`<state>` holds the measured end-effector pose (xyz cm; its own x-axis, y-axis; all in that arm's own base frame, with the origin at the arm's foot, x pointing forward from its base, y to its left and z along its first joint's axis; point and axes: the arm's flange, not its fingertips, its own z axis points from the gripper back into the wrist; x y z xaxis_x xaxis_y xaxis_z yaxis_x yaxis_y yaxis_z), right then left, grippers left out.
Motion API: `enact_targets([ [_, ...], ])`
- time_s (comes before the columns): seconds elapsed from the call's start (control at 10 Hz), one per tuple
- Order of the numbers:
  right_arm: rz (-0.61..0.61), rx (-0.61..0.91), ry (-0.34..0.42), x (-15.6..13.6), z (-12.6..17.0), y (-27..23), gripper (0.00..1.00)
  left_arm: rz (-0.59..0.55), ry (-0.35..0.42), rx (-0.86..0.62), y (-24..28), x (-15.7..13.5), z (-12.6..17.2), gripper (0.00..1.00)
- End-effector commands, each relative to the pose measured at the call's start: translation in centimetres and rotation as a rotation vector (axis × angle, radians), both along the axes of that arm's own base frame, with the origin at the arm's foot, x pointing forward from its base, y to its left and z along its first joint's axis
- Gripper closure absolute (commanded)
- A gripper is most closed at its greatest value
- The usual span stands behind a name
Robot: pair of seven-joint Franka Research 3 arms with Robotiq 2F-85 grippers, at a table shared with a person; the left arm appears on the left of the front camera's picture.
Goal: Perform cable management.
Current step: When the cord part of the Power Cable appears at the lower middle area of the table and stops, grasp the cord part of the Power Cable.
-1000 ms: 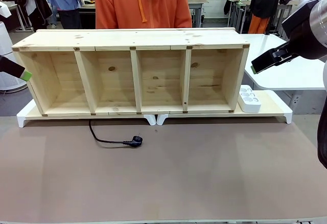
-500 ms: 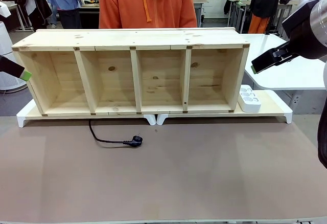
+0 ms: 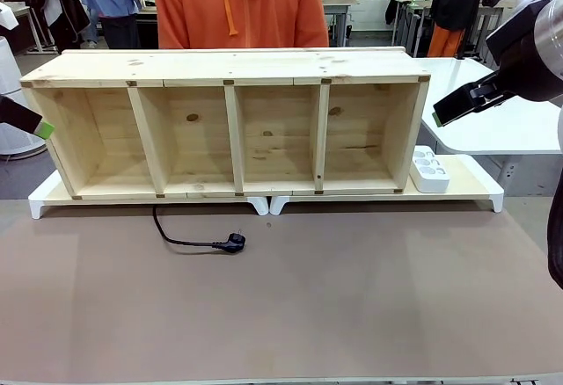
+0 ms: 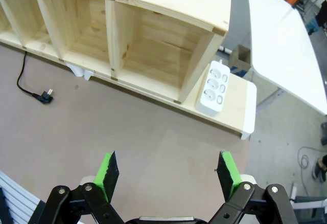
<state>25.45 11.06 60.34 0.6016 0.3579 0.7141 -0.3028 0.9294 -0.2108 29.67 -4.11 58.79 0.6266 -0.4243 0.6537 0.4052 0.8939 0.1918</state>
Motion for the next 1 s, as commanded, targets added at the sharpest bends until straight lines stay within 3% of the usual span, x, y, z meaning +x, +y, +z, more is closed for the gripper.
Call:
enact_targets([
  [0.0,0.000,-0.002,0.002,0.1,-0.1,-0.1,0.00,0.000,0.000,0.000,0.0,0.1,0.0,0.00],
  [0.7,0.000,0.000,0.000,0.0,0.0,0.0,0.00,0.000,0.000,0.000,0.0,0.1,0.0,0.00],
  [0.9,0.088,-0.049,0.020,0.5,0.3,3.0,0.00,0.000,0.000,0.000,0.0,0.1,0.0,0.00],
])
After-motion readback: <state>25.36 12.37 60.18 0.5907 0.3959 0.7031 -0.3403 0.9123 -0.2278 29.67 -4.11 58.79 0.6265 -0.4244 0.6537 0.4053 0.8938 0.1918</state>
